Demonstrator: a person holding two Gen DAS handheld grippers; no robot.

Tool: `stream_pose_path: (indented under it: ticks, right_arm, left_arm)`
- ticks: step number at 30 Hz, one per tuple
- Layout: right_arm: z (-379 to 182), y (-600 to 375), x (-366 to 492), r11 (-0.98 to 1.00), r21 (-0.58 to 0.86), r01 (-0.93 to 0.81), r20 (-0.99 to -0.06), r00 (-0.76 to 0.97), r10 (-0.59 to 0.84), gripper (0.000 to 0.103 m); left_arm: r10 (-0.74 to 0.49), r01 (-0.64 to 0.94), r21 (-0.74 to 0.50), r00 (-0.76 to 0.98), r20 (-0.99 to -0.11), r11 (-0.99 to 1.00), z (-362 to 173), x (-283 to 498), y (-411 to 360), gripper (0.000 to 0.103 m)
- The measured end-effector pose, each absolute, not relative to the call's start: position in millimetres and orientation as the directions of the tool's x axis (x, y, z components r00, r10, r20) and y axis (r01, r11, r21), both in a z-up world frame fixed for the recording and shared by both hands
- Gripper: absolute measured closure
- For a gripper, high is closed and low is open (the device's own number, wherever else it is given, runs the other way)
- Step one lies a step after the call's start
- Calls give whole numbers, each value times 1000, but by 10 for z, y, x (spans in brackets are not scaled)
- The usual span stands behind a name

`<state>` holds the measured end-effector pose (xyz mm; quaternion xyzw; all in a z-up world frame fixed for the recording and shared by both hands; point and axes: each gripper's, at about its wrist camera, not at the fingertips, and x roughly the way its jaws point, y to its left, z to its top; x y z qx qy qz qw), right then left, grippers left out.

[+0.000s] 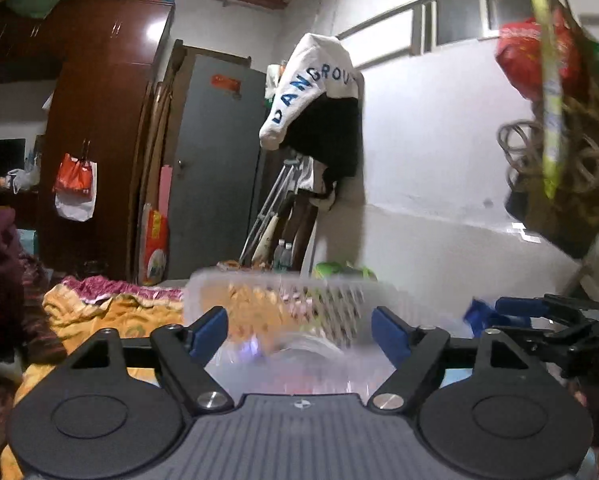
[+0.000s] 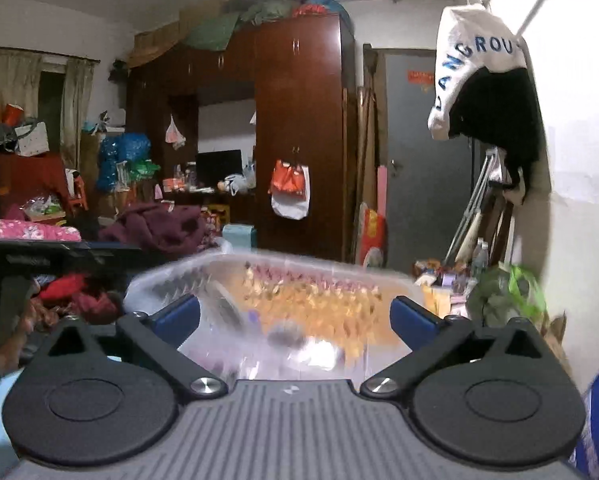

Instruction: Organize objects

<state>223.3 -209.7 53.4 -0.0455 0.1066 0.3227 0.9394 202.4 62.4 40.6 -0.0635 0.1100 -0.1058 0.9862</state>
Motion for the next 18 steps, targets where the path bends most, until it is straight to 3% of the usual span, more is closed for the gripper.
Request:
stream_pose_path:
  ticks: [4,5,7,11,12,14,16,18]
  right_arm:
    - [80,-2113,2222,789,2,-614,-397,724,564,1]
    - [-1,-2059,2271,789,-9,-614,-431,715,551,8]
    - [-133,-1989,2324,786,-20,-617,-481,695,534,13]
    - [-224,-1846,2422,762,-16,-648,-535,649,541,14]
    - [-240,-1819,2451,761,-17,-649,-543,645,538,15]
    - [-282,-1776,2489,760,-6,-650,-556,634,537,22]
    - [-331,-1763,2516,759,6,-651,-574,619,536,32]
    - [-401,-1803,2467,757,25,-653,-588,602,540,44]
  left_arm:
    - [-218,188,-138,942,-255,972,4,1676,614,18]
    - [-223,190,-140,934,-281,972,-102,1645,612,18]
    - [-234,192,-163,923,-304,968,-231,1566,634,19]
    - [-248,227,-100,910,-332,969,-356,1466,600,23]
    - [-252,236,-88,907,-338,968,-361,1467,582,31]
    - [-256,250,-63,899,-354,966,-356,1500,525,36]
    - [-269,276,-39,881,-389,960,-388,1540,476,56]
    - [-285,304,-15,875,-392,953,-417,1499,439,57]
